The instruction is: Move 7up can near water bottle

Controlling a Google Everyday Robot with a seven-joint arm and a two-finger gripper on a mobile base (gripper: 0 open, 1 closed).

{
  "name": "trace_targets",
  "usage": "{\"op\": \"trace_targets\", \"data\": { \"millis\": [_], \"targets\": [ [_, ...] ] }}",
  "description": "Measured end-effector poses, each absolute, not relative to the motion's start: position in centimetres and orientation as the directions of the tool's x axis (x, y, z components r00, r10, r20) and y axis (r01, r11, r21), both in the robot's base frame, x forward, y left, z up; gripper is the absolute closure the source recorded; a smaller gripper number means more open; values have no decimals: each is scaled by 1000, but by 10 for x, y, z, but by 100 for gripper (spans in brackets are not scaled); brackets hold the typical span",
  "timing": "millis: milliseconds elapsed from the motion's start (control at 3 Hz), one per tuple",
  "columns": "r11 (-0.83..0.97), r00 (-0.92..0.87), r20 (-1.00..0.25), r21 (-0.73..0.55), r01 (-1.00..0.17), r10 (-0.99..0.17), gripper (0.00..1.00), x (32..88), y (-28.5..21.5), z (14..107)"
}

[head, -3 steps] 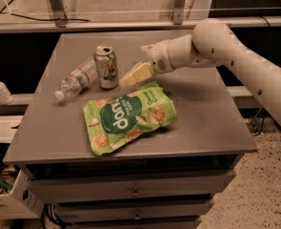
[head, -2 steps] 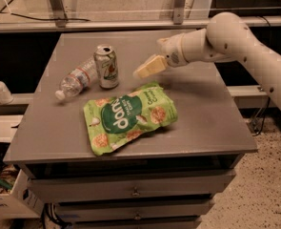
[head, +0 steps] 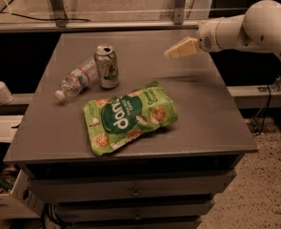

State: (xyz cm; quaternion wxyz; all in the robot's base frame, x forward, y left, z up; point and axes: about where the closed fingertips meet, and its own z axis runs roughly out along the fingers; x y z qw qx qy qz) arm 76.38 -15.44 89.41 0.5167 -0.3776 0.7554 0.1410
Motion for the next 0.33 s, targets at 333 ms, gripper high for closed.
{"op": "trace_targets", "data": {
  "millis": [333],
  "targets": [
    [675,-181,-887,-177,-716,-425,0,764,-154,894]
  ]
}}
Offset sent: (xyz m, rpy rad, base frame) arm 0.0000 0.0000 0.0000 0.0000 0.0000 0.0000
